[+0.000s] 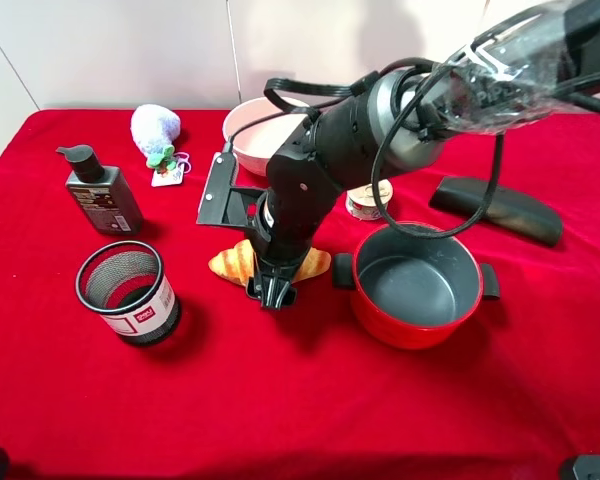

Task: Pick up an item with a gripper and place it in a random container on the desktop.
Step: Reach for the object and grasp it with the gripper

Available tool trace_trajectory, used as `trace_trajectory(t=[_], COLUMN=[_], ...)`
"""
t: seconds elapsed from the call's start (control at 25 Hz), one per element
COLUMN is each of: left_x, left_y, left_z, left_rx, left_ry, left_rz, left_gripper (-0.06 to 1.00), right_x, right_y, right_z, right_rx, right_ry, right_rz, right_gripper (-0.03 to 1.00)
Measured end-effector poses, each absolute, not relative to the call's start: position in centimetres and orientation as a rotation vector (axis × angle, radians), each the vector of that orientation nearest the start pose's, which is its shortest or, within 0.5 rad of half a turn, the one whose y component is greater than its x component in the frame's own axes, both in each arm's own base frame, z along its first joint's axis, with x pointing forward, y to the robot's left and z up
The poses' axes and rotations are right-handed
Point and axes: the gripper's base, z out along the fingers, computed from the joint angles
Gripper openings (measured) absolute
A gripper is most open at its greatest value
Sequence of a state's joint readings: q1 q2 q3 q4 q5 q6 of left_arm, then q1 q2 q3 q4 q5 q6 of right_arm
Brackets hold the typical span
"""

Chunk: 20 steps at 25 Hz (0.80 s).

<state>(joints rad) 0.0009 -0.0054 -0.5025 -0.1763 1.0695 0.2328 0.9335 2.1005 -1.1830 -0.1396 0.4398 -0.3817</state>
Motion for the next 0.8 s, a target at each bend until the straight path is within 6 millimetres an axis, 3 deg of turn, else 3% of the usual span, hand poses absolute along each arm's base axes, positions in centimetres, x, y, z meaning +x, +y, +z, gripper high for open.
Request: trace_trajectory(t=[0.64,0.8], left_x=[-0.71,-0.71], left_y=[-1.40,-1.40], left_z=[27.83,27.83], left_rx=[0.245,0.245], left_ry=[2.018,2.018], left_rz=[-0.064,-0.064], left_gripper=[0.99,0.99], right_x=[23.50,23.50], right_y=[30.94,30.95], right_z=[8.94,8.94], right_rx=[-1.847,-1.846], right_ry=[2.151,2.151], right_rz=[0.022,0.023], right_gripper=[0.69,0.53])
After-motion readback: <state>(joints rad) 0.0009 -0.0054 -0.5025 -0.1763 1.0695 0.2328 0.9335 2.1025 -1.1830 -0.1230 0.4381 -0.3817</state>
